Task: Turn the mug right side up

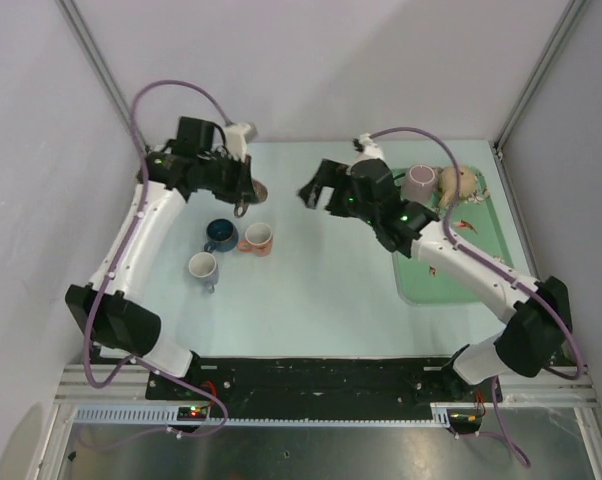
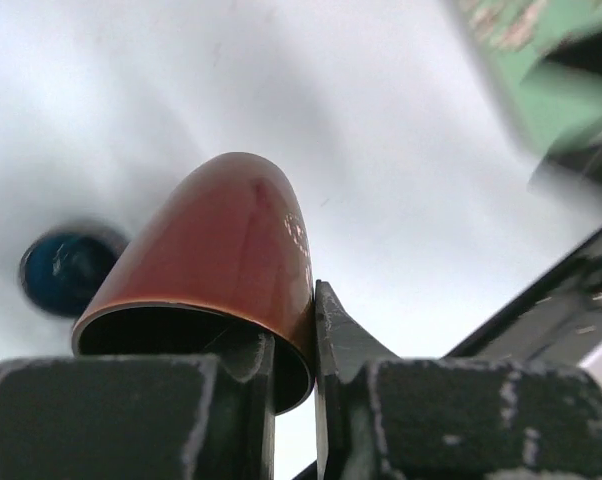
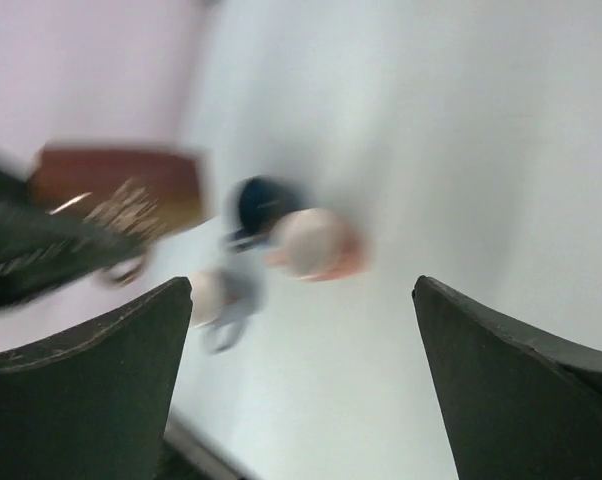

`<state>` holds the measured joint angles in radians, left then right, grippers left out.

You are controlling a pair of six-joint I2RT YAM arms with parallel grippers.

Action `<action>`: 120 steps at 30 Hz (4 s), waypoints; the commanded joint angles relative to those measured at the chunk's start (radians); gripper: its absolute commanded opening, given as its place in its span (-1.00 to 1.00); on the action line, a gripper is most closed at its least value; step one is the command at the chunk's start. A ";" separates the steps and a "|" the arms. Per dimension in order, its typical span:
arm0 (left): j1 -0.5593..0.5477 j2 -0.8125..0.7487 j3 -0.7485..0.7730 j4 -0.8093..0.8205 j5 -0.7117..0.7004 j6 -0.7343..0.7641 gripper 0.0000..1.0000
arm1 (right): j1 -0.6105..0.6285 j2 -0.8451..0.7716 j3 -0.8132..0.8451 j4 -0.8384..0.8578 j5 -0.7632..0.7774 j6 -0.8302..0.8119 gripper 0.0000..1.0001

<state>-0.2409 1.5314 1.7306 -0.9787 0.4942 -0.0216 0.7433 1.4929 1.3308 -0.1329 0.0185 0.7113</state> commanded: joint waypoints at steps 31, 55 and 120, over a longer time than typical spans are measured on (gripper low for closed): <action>-0.243 0.071 -0.623 0.102 -0.547 0.495 -0.02 | -0.726 0.542 0.271 -0.412 0.433 -0.150 0.68; -0.163 0.039 -0.035 -0.425 -0.279 0.447 0.59 | -0.834 0.408 0.274 -0.416 0.454 -0.254 -1.00; -0.280 0.075 0.012 -0.037 -0.357 0.323 -1.00 | -0.208 -0.235 -0.061 -0.299 0.029 -0.046 0.86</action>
<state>-0.4385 1.6081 1.8137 -0.9844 0.3992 0.0658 0.5945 1.3506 1.2438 -0.1120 -0.2710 0.7975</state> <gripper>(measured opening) 0.129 0.904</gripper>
